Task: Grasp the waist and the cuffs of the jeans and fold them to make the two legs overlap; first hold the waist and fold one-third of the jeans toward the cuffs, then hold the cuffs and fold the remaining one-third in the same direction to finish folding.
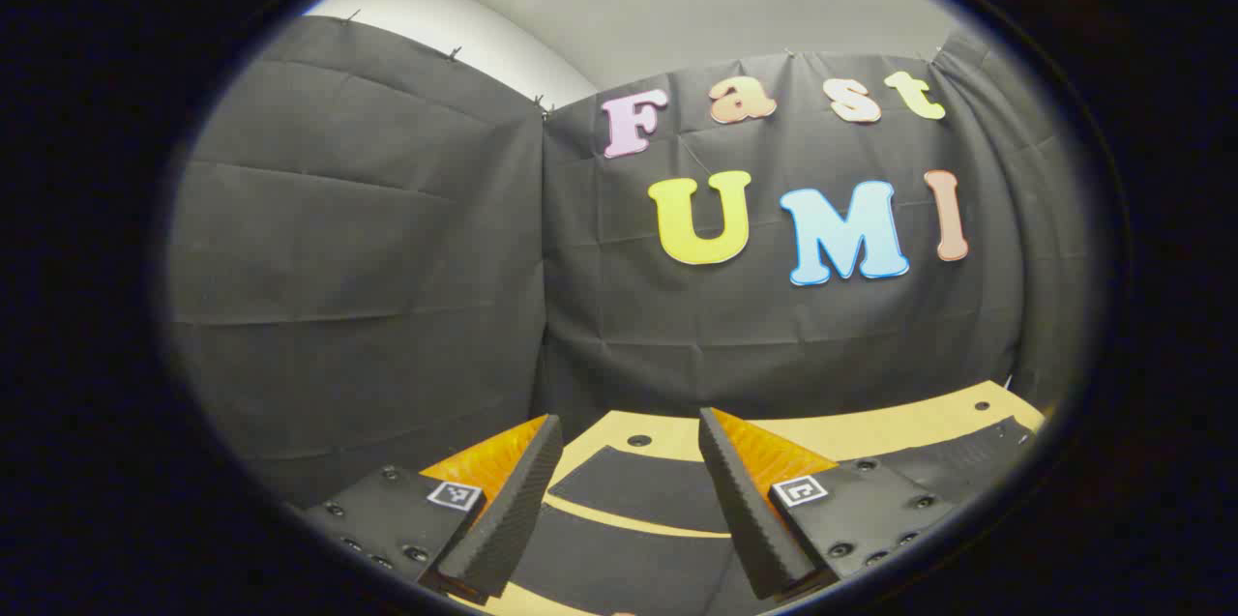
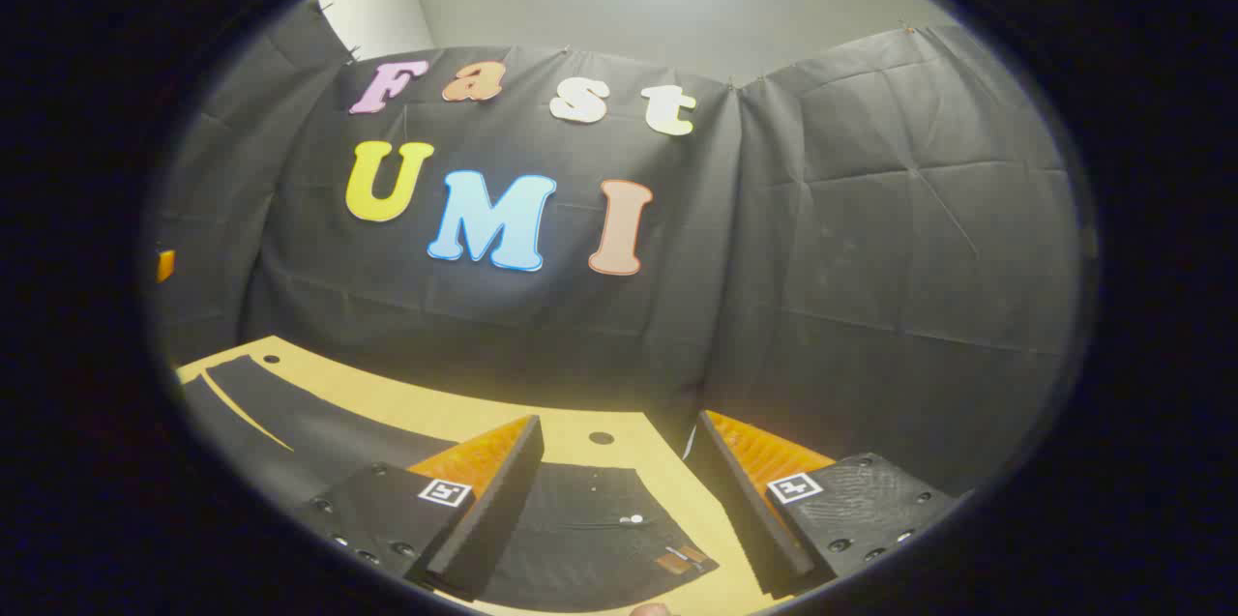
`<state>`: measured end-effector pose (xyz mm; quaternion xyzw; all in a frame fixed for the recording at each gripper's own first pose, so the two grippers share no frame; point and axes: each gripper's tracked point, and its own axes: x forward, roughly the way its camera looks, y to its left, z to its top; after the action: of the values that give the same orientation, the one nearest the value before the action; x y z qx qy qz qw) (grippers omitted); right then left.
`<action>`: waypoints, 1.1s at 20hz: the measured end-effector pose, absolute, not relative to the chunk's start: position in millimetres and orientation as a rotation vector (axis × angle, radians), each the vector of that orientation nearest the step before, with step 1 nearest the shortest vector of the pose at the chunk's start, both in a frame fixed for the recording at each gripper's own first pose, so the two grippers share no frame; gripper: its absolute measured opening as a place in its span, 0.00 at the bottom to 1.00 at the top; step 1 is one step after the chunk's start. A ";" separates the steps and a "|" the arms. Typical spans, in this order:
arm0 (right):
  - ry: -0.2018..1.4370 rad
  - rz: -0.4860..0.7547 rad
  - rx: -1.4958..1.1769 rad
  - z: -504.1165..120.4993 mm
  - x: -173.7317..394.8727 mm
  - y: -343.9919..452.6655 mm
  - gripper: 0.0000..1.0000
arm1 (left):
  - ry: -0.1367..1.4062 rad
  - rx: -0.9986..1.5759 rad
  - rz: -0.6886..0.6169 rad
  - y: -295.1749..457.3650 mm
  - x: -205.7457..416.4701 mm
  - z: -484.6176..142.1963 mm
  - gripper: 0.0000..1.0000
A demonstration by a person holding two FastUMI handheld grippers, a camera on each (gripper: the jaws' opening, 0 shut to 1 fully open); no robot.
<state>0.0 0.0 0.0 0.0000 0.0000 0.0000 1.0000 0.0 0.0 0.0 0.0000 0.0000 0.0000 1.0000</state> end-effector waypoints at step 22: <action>0.054 -0.045 -0.003 -10.2 -4.5 -7.0 0.94 | 0.072 -0.045 -0.028 -11.6 -4.1 -12.8 0.93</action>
<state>-4.5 -7.0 -10.2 -0.0014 0.0271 -0.0223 0.9994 -4.1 -11.6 -12.8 -0.0224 0.0359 -0.0141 0.9990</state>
